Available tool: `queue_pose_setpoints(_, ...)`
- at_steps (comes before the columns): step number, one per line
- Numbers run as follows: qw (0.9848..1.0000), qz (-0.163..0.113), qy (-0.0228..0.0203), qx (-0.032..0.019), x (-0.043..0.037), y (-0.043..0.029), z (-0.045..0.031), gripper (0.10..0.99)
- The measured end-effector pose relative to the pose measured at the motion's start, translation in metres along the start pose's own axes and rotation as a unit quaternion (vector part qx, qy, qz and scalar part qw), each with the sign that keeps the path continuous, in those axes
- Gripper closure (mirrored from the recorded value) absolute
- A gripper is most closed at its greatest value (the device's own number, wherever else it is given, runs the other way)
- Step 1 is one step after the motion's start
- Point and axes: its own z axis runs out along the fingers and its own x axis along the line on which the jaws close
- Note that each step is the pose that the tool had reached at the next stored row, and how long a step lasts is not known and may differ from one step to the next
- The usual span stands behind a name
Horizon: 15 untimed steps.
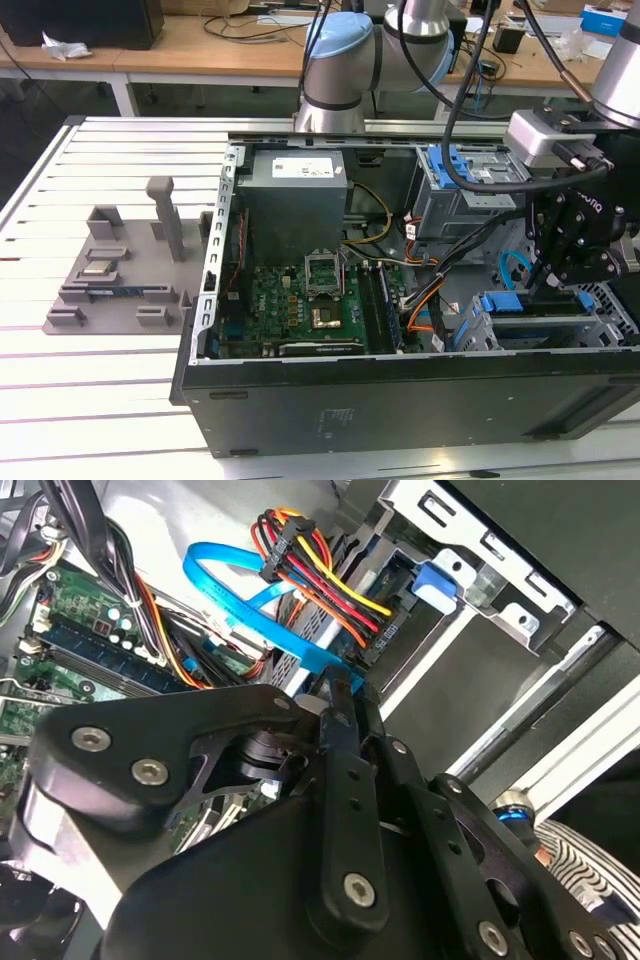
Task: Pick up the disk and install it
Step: 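Insert the second disk wire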
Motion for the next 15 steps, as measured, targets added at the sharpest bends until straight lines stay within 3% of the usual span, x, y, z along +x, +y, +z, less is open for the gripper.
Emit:
queue_pose_setpoints(1,1.0,0.0,-0.0005,0.0001,0.0001,0.0,-0.0014,0.925)
queue_pose_setpoints(3,1.0,0.0,-0.0074,0.0004,0.0006,0.0,-0.0018,0.925)
queue_pose_setpoints(7,1.0,0.0,-0.0083,0.0005,0.0031,0.0,0.0051,0.918)
queue_pose_setpoints(8,1.0,0.0,-0.0082,0.0004,0.0032,0.0001,-0.0103,0.851)
queue_pose_setpoints(9,1.0,0.0,-0.0081,0.0004,0.0012,0.0001,-0.0295,0.933)
queue_pose_setpoints(10,1.0,0.0,-0.0081,0.0005,0.0014,0.0002,-0.0415,0.98)
queue_pose_setpoints(11,1.0,0.0,-0.0081,0.0005,0.002,0.0003,-0.0479,0.98)
queue_pose_setpoints(15,1.0,0.0,-0.0081,0.0004,0.0019,0.0003,-0.0481,0.98)
